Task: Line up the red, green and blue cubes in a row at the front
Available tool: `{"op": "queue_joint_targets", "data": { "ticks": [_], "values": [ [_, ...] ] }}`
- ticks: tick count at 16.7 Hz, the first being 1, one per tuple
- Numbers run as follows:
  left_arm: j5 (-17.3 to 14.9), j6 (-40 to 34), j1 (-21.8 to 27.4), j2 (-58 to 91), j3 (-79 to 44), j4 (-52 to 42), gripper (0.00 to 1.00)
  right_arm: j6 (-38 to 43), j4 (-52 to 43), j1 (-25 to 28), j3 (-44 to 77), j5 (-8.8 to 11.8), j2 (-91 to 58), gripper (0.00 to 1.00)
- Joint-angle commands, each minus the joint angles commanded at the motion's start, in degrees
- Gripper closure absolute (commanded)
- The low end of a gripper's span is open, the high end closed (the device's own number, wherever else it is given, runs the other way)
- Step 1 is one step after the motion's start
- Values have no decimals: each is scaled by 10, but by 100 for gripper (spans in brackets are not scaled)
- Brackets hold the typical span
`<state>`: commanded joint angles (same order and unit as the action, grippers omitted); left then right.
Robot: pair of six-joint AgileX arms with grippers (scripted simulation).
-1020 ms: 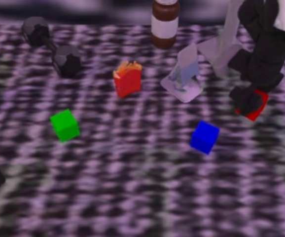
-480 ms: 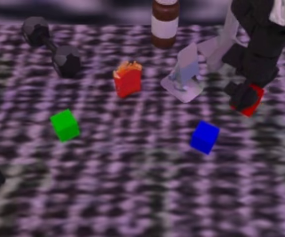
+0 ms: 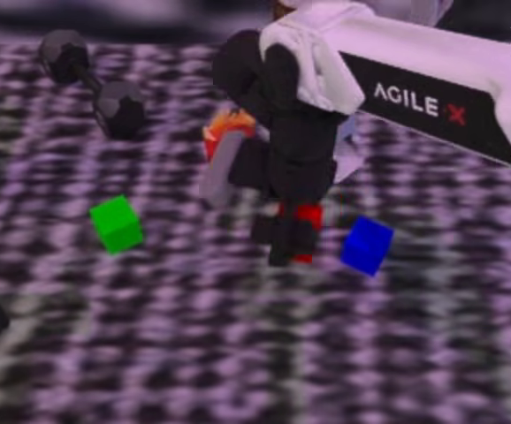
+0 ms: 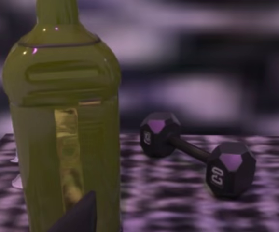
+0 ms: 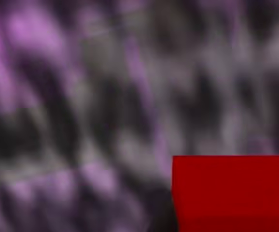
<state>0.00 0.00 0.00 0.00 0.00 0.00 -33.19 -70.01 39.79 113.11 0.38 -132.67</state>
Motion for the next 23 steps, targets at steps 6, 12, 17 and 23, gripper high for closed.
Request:
{"op": "queue_joint_targets", "data": {
  "ticks": [6, 12, 17, 23],
  "values": [
    [0, 0, 0, 0, 0, 0, 0, 20, -24, 172, 36, -1, -8, 100],
    [0, 0, 0, 0, 0, 0, 0, 23, -25, 184, 38, 0, -6, 100],
    [0, 0, 0, 0, 0, 0, 0, 25, 39, 184, -12, -1, -18, 100],
    [0, 0, 0, 0, 0, 0, 0, 24, 114, 187, -72, -2, -36, 100]
  ]
}}
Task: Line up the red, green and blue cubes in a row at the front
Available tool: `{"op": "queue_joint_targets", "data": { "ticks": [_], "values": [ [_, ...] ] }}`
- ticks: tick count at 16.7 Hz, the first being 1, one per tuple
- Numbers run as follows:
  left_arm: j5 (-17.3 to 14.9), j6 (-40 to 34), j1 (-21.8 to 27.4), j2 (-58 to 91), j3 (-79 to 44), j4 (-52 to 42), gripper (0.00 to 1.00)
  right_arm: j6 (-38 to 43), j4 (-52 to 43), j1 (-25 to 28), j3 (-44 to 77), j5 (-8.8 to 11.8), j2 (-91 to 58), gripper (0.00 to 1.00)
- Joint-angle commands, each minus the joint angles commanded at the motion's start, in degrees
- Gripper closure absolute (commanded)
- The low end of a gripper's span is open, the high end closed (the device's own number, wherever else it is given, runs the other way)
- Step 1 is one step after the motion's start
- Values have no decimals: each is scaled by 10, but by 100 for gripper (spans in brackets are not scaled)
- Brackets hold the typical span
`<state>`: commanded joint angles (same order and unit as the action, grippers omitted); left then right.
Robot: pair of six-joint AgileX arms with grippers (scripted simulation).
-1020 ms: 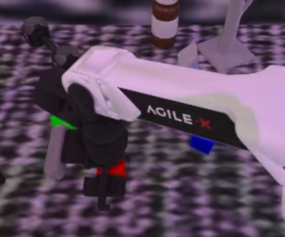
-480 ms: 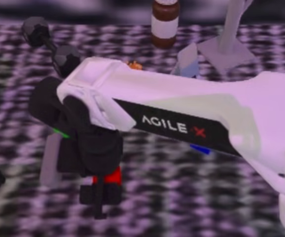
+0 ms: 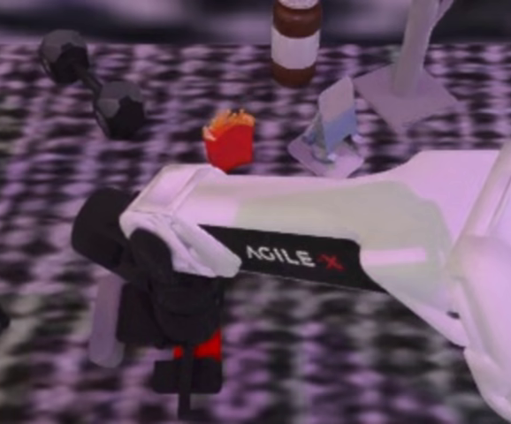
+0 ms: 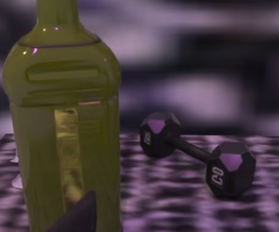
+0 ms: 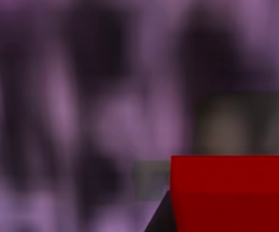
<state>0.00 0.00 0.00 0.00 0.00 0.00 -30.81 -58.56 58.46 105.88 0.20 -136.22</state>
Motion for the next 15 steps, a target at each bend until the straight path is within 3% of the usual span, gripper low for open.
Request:
{"op": "queue_joint_targets", "data": {
  "ticks": [2, 15],
  "values": [
    [0, 0, 0, 0, 0, 0, 0, 0, 0, 0, 0, 0, 0, 100],
    [0, 0, 0, 0, 0, 0, 0, 0, 0, 0, 0, 0, 0, 2]
  ]
}}
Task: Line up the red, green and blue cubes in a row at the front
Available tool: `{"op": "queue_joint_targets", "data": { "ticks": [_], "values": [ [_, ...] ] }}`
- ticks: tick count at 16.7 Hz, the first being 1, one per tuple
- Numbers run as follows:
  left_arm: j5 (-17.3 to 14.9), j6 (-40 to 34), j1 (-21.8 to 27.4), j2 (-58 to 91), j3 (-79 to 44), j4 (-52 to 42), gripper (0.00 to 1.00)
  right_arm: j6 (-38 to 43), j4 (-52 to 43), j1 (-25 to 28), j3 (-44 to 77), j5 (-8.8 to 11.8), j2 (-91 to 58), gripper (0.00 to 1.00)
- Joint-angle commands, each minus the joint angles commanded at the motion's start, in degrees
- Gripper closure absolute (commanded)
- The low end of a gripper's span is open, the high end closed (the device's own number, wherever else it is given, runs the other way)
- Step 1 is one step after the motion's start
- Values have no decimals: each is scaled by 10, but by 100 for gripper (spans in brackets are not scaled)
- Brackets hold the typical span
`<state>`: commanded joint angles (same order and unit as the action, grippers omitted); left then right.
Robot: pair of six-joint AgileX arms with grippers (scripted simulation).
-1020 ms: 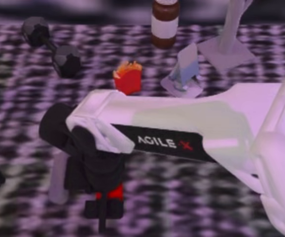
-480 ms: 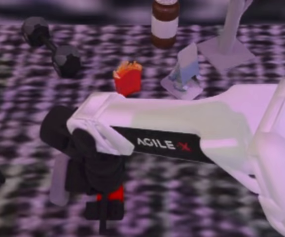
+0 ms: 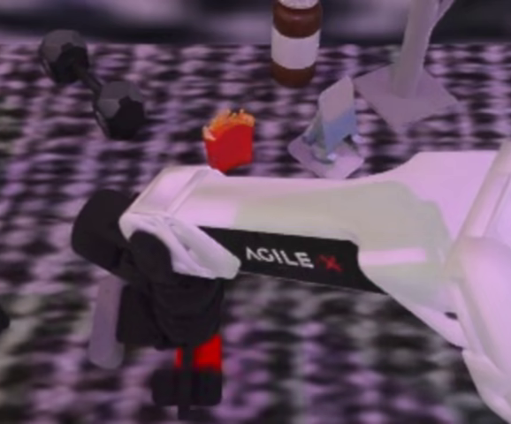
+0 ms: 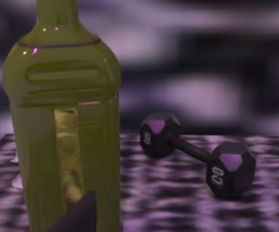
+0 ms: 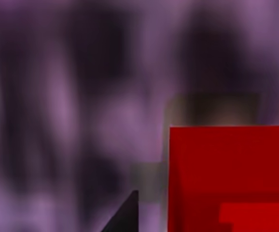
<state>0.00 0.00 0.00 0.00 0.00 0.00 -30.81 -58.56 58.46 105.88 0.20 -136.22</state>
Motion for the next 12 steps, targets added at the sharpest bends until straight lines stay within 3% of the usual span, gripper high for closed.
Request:
{"op": "queue_joint_targets", "data": {
  "ticks": [12],
  "values": [
    [0, 0, 0, 0, 0, 0, 0, -1, -24, 1, 21, 0, 6, 0]
  ]
}}
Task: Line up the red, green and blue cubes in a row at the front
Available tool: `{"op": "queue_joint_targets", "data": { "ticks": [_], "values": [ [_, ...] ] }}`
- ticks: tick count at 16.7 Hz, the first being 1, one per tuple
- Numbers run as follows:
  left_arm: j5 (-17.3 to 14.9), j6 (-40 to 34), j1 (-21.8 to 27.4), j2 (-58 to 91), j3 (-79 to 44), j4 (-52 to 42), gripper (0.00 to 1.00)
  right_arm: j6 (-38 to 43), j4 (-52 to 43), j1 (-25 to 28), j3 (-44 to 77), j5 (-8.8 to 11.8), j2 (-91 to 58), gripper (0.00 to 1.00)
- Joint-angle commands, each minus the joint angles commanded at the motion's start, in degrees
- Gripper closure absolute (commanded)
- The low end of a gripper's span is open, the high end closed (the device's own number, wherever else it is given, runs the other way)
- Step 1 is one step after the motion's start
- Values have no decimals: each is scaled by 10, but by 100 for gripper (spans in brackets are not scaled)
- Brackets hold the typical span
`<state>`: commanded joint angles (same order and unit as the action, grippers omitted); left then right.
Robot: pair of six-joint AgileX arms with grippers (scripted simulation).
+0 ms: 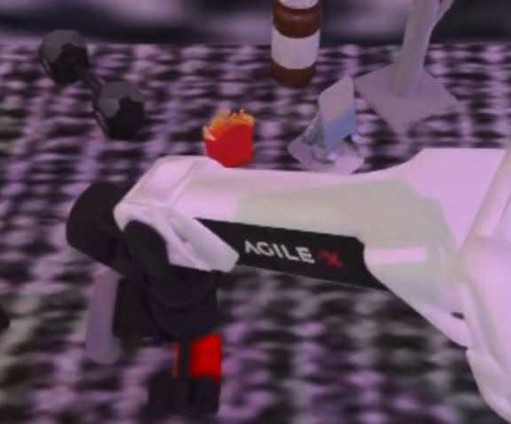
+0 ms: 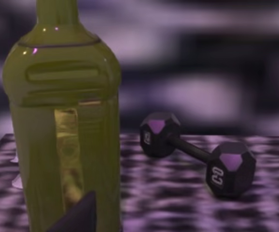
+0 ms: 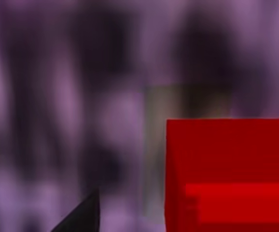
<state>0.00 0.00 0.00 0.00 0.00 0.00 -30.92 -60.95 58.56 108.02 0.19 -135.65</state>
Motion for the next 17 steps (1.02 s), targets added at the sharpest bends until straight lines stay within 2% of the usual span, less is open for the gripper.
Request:
{"op": "queue_joint_targets", "data": {
  "ticks": [6, 13, 17],
  "values": [
    [0, 0, 0, 0, 0, 0, 0, -1, -110, 2, 77, 1, 29, 0],
    [-1, 7, 3, 15, -15, -10, 0, 3, -98, -8, 65, 2, 44, 0],
    [-3, 48, 18, 110, -107, -68, 0, 25, -30, -57, -14, 10, 144, 0]
  ]
}}
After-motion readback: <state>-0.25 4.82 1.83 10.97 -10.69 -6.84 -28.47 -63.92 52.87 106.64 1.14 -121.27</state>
